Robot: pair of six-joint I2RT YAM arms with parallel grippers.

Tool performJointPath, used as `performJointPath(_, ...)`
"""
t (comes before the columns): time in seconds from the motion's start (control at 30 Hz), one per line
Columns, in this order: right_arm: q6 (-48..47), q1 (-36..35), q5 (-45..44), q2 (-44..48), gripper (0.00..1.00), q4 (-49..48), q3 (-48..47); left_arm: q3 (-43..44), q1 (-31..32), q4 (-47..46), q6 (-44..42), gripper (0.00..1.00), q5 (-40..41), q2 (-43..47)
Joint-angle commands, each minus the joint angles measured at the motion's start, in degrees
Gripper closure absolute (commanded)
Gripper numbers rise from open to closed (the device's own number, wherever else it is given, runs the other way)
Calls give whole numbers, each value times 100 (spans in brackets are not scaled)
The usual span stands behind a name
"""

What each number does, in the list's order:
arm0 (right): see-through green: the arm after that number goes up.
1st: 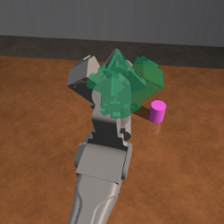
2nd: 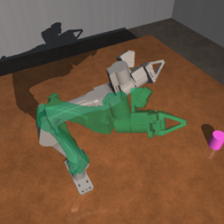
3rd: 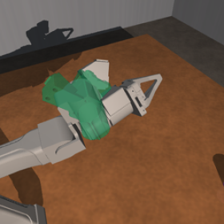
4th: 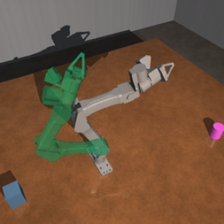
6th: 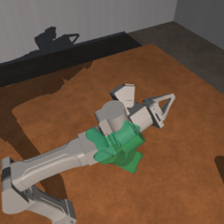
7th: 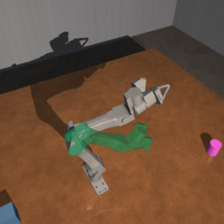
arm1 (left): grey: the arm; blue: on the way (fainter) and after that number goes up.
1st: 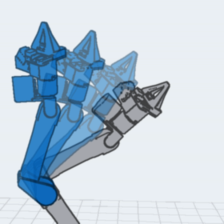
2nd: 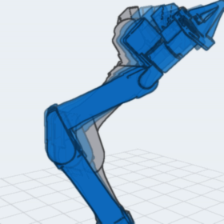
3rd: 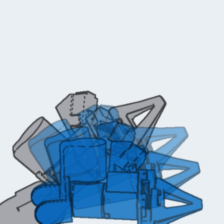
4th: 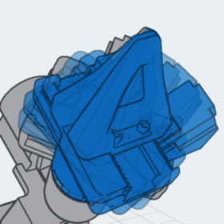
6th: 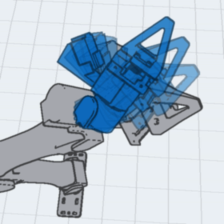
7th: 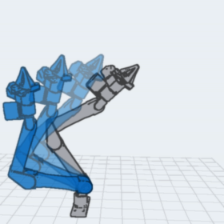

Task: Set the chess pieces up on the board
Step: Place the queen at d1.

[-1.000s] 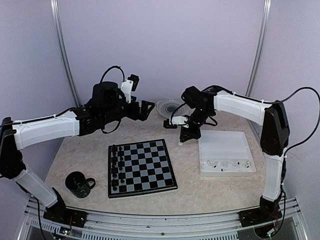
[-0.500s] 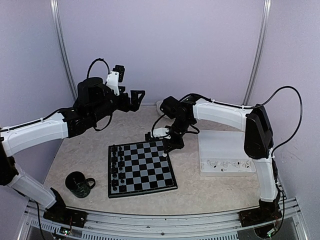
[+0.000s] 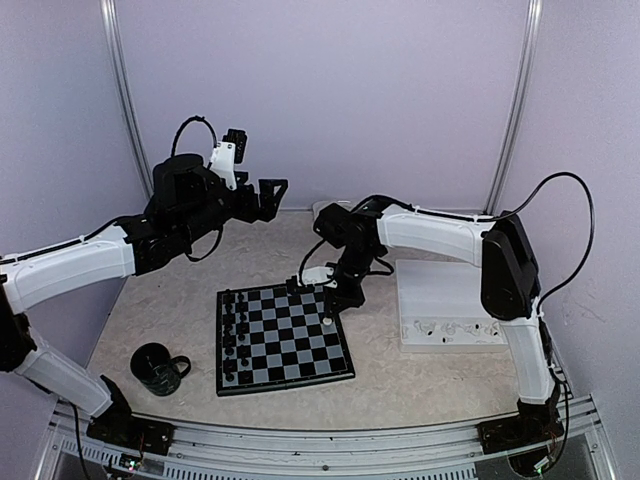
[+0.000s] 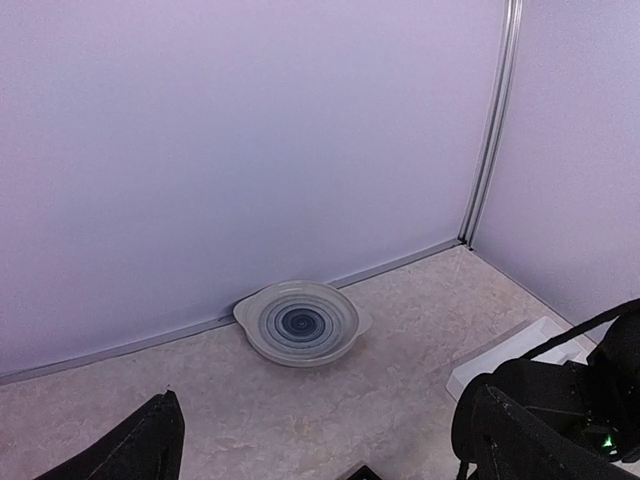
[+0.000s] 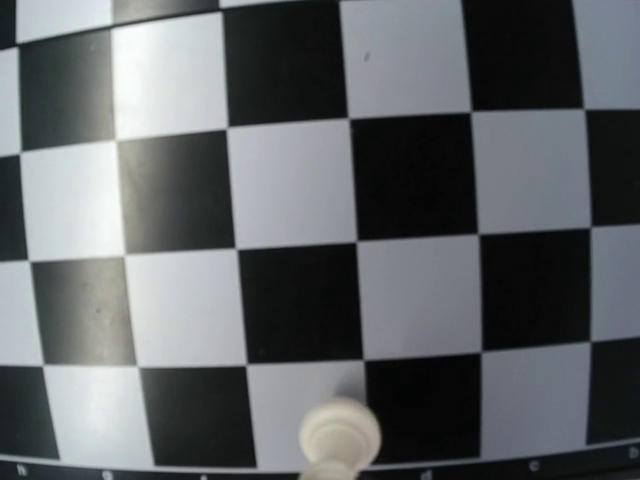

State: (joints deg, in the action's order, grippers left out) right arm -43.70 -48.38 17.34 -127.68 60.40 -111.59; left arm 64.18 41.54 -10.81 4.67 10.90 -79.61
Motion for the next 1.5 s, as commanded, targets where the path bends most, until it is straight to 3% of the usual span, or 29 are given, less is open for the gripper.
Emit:
performJointPath(0.0,-65,-110,116,-143,100,267,-131,-62,-45,-150,9,1,-52,183)
performJointPath(0.6,-133,-110,51,-277,99,256,-102,-55,-86,-154,45,1,-171,161)
performJointPath(1.0,-198,-119,151,-324,82,382,-245,-33,-181,-132,131,1,-345,141)
performJointPath(1.23,-207,-68,189,-118,60,349,-246,-33,-190,-124,151,1,-411,98)
performJointPath(1.47,-103,516,608,724,52,252,161,-29,-190,-116,166,1,-493,4)
